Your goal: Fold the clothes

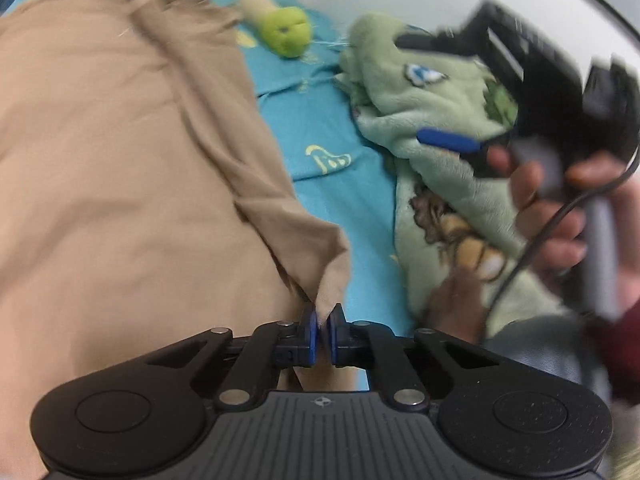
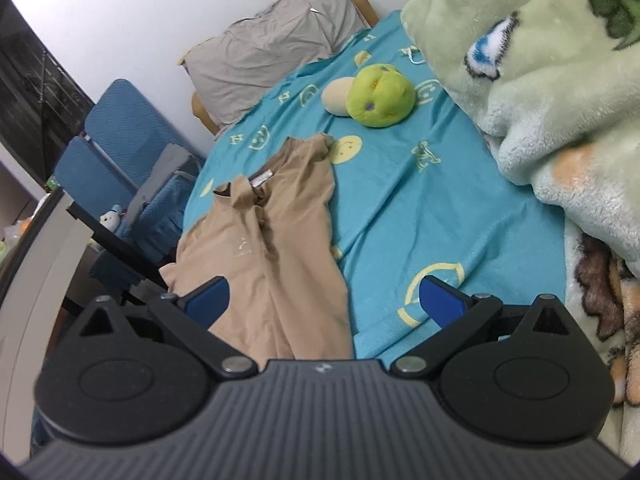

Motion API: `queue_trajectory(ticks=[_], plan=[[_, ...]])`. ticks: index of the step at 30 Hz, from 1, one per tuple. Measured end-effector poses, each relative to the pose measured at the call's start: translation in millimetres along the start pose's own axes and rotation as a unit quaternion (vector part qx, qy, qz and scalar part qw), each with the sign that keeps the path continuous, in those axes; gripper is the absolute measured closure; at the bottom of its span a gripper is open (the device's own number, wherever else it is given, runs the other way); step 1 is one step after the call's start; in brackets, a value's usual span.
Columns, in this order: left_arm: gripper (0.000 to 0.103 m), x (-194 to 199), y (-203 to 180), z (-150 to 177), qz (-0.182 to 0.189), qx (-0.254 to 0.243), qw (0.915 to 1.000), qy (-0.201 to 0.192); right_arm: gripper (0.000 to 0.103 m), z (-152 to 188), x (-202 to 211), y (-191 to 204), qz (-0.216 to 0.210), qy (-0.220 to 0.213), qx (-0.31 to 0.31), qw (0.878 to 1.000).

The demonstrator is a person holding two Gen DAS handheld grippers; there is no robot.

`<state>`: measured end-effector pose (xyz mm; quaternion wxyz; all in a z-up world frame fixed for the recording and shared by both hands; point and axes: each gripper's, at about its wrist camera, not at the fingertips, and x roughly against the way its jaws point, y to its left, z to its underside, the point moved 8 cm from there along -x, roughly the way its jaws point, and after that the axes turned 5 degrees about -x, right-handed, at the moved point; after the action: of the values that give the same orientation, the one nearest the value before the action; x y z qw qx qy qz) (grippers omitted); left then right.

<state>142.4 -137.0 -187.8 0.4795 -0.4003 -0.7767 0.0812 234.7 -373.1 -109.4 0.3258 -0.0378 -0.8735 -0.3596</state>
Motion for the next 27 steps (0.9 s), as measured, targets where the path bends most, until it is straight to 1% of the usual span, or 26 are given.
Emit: queue_trajectory(ticks=[2,4,5,7,9,10,12,16,18,19,21,22,24,25,26,27], plan=[[0.098,19,-1,3,0.002,0.036,0.9994,0.003,0.000,1,-1,-3,0.004,0.003,-0.007,1.000],[0.098,35,5,9,-0.030,0.061,0.9977,0.009,0.000,1,0,-4,0.005,0.002,-0.009,1.000],[0.098,36,14,17,-0.051,0.080,0.9953,0.020,0.000,0,0,-5,0.005,0.001,-0.010,1.000],[0.098,38,31,32,-0.093,0.119,0.9876,0.042,0.000,0,-1,-4,0.008,0.002,-0.008,1.000],[0.098,31,46,42,-0.139,0.118,0.9813,0.061,0.000,0,-3,0,0.009,0.003,-0.003,1.000],[0.098,27,52,44,-0.156,0.117,0.9787,0.066,0.000,1,-4,2,0.010,0.004,0.002,1.000],[0.098,22,56,43,-0.160,0.115,0.9781,0.068,0.000,4,-5,4,0.016,0.005,0.013,1.000],[0.097,22,49,35,-0.169,0.077,0.9812,0.053,0.000,9,-3,6,0.027,0.007,0.033,0.999],[0.085,25,43,32,-0.174,0.051,0.9826,0.041,0.000,10,0,9,0.025,0.003,0.042,0.999],[0.081,29,39,26,-0.178,0.039,0.9829,0.027,0.000,10,1,12,0.023,-0.002,0.048,0.999],[0.058,36,30,13,-0.186,0.014,0.9824,-0.003,0.000,11,5,19,0.020,-0.011,0.063,0.998],[0.053,42,27,4,-0.193,0.002,0.9809,-0.022,0.000,12,7,23,0.020,-0.017,0.074,0.997],[0.032,51,21,-19,-0.211,-0.018,0.9755,-0.059,0.000,15,11,33,0.015,-0.029,0.096,0.995],[0.028,56,19,-31,-0.222,-0.030,0.9716,-0.076,0.000,16,13,37,0.011,-0.036,0.106,0.994],[0.020,61,17,-43,-0.233,-0.041,0.9671,-0.094,0.000,17,15,42,0.008,-0.042,0.116,0.992],[0.016,66,14,-56,-0.244,-0.053,0.9625,-0.107,0.000,18,18,46,0.003,-0.049,0.125,0.991]])
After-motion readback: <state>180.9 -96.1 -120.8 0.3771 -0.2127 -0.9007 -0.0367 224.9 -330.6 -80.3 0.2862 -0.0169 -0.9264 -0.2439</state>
